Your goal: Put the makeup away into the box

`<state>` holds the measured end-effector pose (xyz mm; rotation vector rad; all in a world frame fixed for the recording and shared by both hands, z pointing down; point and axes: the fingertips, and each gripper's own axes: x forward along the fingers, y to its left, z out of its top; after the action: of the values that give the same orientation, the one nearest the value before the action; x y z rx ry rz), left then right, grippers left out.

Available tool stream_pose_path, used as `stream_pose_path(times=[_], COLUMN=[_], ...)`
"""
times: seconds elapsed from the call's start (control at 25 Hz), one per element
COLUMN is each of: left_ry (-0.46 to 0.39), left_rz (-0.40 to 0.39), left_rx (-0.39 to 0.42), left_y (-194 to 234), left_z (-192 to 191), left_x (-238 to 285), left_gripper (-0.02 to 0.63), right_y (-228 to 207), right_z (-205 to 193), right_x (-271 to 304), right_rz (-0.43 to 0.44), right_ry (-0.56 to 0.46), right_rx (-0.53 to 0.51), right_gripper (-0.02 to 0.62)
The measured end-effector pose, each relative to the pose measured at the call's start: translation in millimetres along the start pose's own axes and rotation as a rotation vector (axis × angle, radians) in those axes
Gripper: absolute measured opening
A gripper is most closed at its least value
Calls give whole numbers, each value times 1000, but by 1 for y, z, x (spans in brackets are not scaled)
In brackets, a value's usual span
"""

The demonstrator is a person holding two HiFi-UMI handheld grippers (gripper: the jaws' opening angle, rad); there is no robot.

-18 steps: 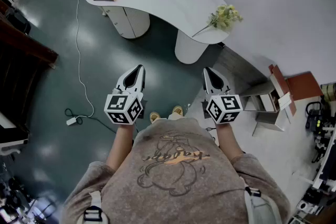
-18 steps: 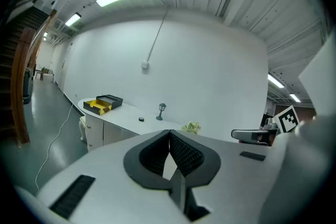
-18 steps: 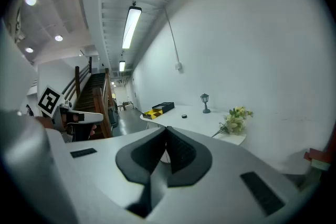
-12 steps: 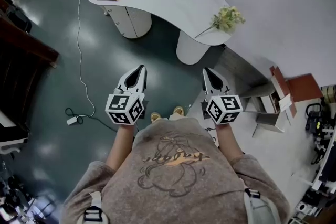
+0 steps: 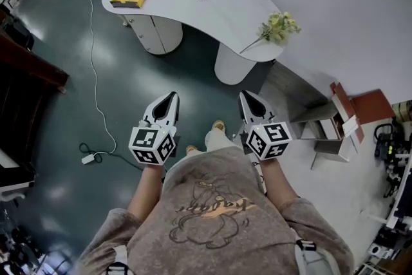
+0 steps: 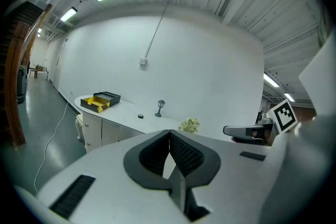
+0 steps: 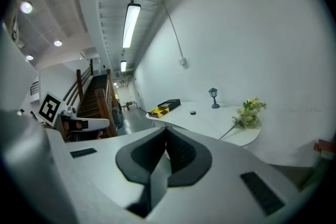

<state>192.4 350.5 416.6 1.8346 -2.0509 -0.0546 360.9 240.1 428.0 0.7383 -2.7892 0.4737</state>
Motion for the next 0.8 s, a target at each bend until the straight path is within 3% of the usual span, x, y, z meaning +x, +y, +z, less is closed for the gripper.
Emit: stream_pose_path(times=[0.4,0.8], left_ry=[-22,-29], left_rz=[39,51], left_rx=[-10,2], left_y=[44,77], left_z=[19,58], left_x=[34,106], left_gripper=[21,21], right_y=[-13,-45], right_z=[16,54], right_x=[63,145], right_rz=[16,49], right_ry=[5,-3], right_rx=[3,9], right_gripper=[3,3])
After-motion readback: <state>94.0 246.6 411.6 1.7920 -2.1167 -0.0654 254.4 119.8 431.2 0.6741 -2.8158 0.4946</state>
